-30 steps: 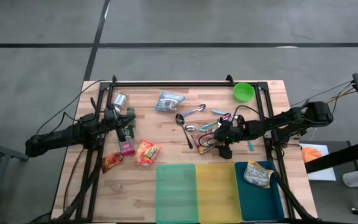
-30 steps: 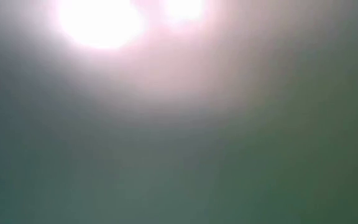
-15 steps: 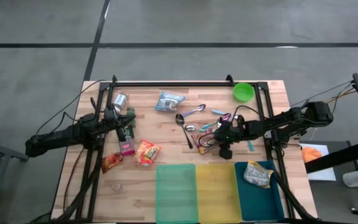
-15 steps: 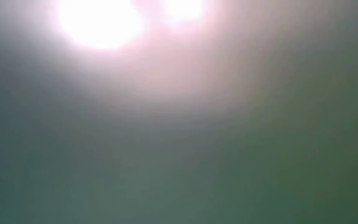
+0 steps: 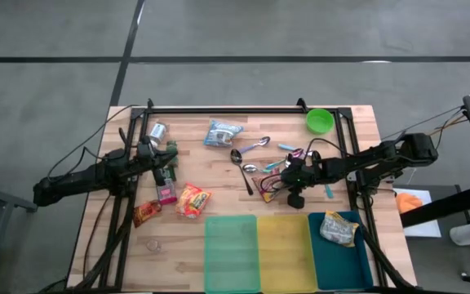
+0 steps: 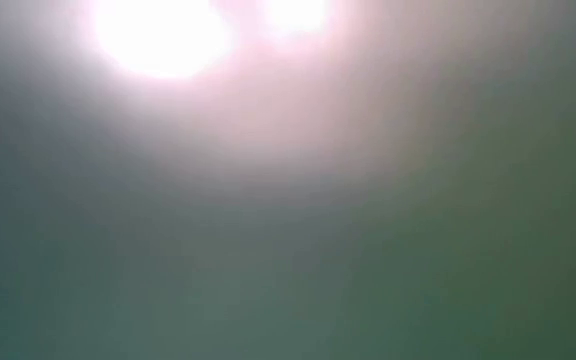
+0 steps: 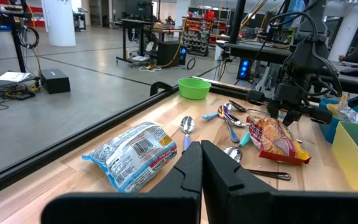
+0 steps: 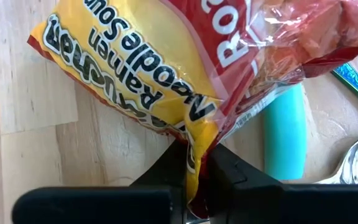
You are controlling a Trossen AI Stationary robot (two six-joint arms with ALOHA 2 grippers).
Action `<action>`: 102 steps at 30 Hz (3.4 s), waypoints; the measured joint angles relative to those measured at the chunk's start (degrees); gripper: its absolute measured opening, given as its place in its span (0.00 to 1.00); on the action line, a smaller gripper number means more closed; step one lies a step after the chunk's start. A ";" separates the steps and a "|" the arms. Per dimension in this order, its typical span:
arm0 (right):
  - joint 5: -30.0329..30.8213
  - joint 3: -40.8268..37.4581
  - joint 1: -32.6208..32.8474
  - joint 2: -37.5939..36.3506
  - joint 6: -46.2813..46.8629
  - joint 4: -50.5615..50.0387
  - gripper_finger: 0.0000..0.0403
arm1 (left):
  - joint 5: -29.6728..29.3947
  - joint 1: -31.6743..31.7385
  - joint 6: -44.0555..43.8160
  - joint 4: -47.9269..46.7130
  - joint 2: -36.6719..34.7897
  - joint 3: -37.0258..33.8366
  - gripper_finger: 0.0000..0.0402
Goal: Pick & Place Food Item
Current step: Put the red noodle pack into the blue bin
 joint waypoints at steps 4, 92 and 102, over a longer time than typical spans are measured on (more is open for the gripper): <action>-0.03 0.41 0.00 -0.02 1.11 -0.42 0.06 | 0.00 0.00 -0.01 0.00 0.00 0.00 0.00; 15.18 33.31 64.51 -12.54 79.97 -67.32 0.06 | 0.02 0.00 -0.01 0.00 0.00 0.00 0.00; 2.20 33.62 65.13 -0.11 80.15 -67.94 0.06 | 0.01 0.00 0.00 0.00 0.00 0.00 0.00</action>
